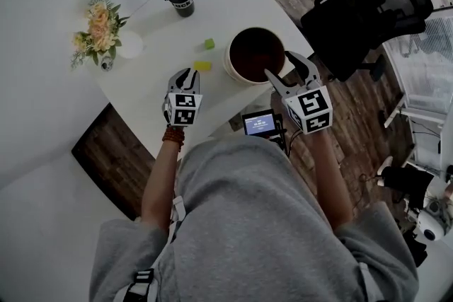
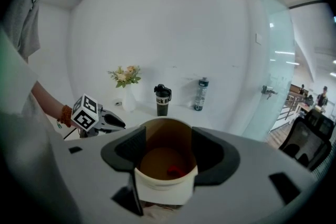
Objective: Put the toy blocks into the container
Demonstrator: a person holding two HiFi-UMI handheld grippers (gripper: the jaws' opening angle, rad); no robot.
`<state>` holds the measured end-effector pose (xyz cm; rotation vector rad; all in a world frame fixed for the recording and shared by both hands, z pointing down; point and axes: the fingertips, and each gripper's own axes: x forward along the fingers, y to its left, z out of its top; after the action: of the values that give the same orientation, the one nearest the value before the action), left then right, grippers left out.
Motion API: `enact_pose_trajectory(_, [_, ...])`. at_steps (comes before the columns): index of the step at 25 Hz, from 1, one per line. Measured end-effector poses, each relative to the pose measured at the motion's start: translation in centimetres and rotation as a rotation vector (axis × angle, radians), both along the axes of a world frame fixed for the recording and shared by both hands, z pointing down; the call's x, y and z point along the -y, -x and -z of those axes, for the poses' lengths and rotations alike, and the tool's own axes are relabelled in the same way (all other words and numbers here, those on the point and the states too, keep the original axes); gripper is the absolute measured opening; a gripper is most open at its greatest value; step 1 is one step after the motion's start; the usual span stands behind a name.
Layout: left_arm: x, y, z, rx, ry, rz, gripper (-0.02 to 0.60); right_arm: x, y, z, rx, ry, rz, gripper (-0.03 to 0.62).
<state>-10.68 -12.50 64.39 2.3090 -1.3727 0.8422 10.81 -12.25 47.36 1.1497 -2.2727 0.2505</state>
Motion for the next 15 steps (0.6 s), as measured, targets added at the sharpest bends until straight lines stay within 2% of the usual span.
enact_pose_trajectory(4, [0.1,-1.0,-2.8,0.008,0.072,-0.005,0.155,-0.7,-0.5,0.2,-0.001,0.004,0.010,0.276])
enact_pose_trajectory(9, [1.2,-1.7,-5.2,0.008,0.131,0.054,0.273,-1.1,-1.5,0.2,0.000,0.012,0.017,0.276])
enact_pose_trajectory(15, [2.2,-2.8,-7.2,0.043,0.182,0.079,0.331,-0.4,-2.1,0.3,0.004,0.012,0.012,0.276])
